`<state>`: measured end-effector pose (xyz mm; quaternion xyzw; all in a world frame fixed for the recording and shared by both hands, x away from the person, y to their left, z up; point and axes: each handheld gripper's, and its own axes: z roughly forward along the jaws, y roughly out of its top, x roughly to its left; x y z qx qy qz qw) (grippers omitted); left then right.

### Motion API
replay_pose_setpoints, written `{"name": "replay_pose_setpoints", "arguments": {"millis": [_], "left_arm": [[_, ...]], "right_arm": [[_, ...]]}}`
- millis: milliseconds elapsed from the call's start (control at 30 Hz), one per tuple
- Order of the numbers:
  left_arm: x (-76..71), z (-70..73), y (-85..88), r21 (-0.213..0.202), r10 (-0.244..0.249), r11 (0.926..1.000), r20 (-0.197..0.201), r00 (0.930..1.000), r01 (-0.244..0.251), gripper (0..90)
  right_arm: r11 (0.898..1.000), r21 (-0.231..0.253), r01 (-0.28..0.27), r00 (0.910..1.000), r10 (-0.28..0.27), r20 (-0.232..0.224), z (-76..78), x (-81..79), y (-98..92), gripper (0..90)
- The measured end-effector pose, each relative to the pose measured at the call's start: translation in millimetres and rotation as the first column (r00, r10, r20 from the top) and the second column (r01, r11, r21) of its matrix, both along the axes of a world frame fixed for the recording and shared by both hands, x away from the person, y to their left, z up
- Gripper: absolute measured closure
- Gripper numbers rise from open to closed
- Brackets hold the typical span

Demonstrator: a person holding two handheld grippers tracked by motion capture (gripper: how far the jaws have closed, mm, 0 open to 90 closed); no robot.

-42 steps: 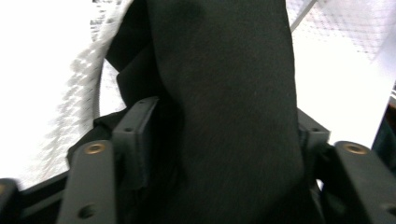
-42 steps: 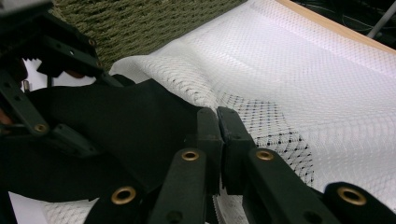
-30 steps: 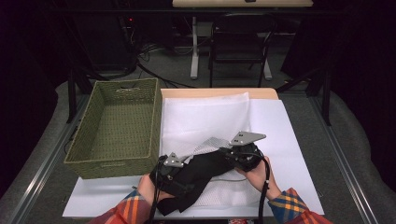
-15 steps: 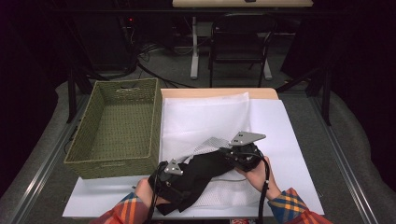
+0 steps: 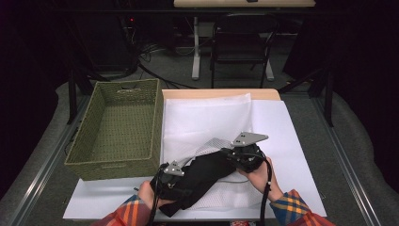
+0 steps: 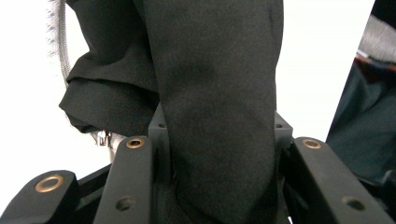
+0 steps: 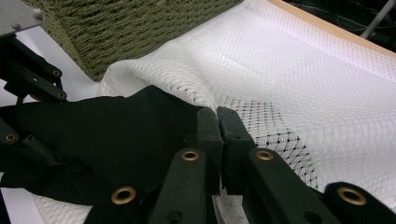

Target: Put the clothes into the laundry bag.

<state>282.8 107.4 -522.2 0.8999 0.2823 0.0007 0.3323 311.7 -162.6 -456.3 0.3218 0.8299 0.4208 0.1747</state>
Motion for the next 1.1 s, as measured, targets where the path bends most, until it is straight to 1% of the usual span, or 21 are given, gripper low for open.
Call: {"name": "replay_pose_setpoints", "arguments": {"millis": [33, 67, 100, 267, 300, 333, 433, 500, 533, 600, 667, 700, 800, 900, 933, 1100], "left_arm": [[-0.7, 1.1, -0.6, -0.002, 0.018, 0.9998, 0.003, 0.9998, -0.018, 59.2], [-0.5, 2.0, -0.9, -0.015, 0.023, 0.9996, -0.010, 0.9997, -0.023, 59.2], [-0.5, 3.1, -1.1, -0.023, 0.028, 0.9993, -0.010, 0.9996, -0.028, 59.2], [1.4, 8.0, -4.2, -0.027, 0.048, 0.9984, -0.018, 0.9987, -0.049, 59.1], [1.0, 8.7, -5.1, -0.030, 0.055, 0.9980, -0.007, 0.9985, -0.055, 59.2], [0.4, 9.4, -6.7, -0.029, 0.060, 0.9978, -0.005, 0.9982, -0.060, 59.2], [-0.2, 11.3, -8.8, -0.014, 0.055, 0.9984, 0.005, 0.9984, -0.055, 59.3], [0.3, 11.2, -9.3, -0.034, 0.070, 0.9970, 0.002, 0.9975, -0.070, 59.3], [1.0, 11.5, -9.5, -0.033, 0.071, 0.9969, -0.004, 0.9975, -0.071, 59.3], [1.4, 12.0, -10.9, -0.046, 0.087, 0.9952, -0.005, 0.9962, -0.087, 59.3], [2.1, 12.7, -12.1, -0.053, 0.088, 0.9947, -0.001, 0.9961, -0.088, 59.3], [2.1, 13.3, -13.3, -0.044, 0.087, 0.9953, 0.006, 0.9962, -0.087, 59.3], [2.3, 14.5, -16.7, -0.041, 0.079, 0.9961, 0.017, 0.9968, -0.078, 59.1], [4.5, 14.2, -19.4, -0.051, 0.082, 0.9954, 0.013, 0.9966, -0.081, 59.1], [4.9, 14.0, -20.4, -0.057, 0.092, 0.9942, 0.007, 0.9958, -0.091, 59.1], [8.3, 13.2, -23.9, -0.063, 0.103, 0.9928, 0.013, 0.9946, -0.102, 59.0]], "right_arm": [[1.000, 0.000, 0.001, 1.0000, -0.001, 0.000, 0.1, 0.0, 0.0, 88.6], [1.000, 0.000, 0.001, 1.0000, -0.001, 0.001, 0.3, -0.1, 0.2, 88.6], [1.000, 0.000, 0.000, 1.0000, 0.000, 0.002, 0.5, -0.1, 0.4, 88.6], [1.000, 0.000, -0.002, 1.0000, 0.002, 0.000, 0.1, 0.3, 0.9, 88.6], [1.000, 0.000, -0.003, 1.0000, 0.003, -0.001, -0.2, 0.5, 0.9, 88.6], [1.000, 0.000, -0.004, 1.0000, 0.004, -0.001, -0.3, 0.6, 0.8, 88.6], [1.000, -0.002, -0.004, 1.0000, 0.004, 0.001, 0.4, 0.0, 1.3, 88.6], [1.000, -0.003, -0.006, 1.0000, 0.006, 0.001, 0.0, 0.2, 2.1, 88.6], [1.000, -0.003, -0.006, 1.0000, 0.006, 0.000, -0.4, 0.5, 2.4, 88.6], [1.000, -0.004, -0.005, 1.0000, 0.005, -0.003, -0.9, 0.8, 2.5, 88.6], [1.000, -0.005, -0.003, 1.0000, 0.003, -0.004, -1.0, 0.6, 2.4, 88.6], [1.000, -0.006, -0.004, 1.0000, 0.004, -0.004, -0.9, 0.5, 2.6, 88.6], [1.000, -0.007, -0.005, 1.0000, 0.005, -0.003, -0.8, 0.3, 3.7, 88.6], [1.000, -0.008, -0.008, 0.9999, 0.008, -0.006, -1.8, 1.0, 4.2, 88.6], [1.000, -0.008, -0.007, 1.0000, 0.007, -0.006, -1.9, 1.1, 4.1, 88.6], [1.000, -0.010, -0.007, 1.0000, 0.007, -0.006, -1.5, 0.5, 4.3, 88.6]]}}
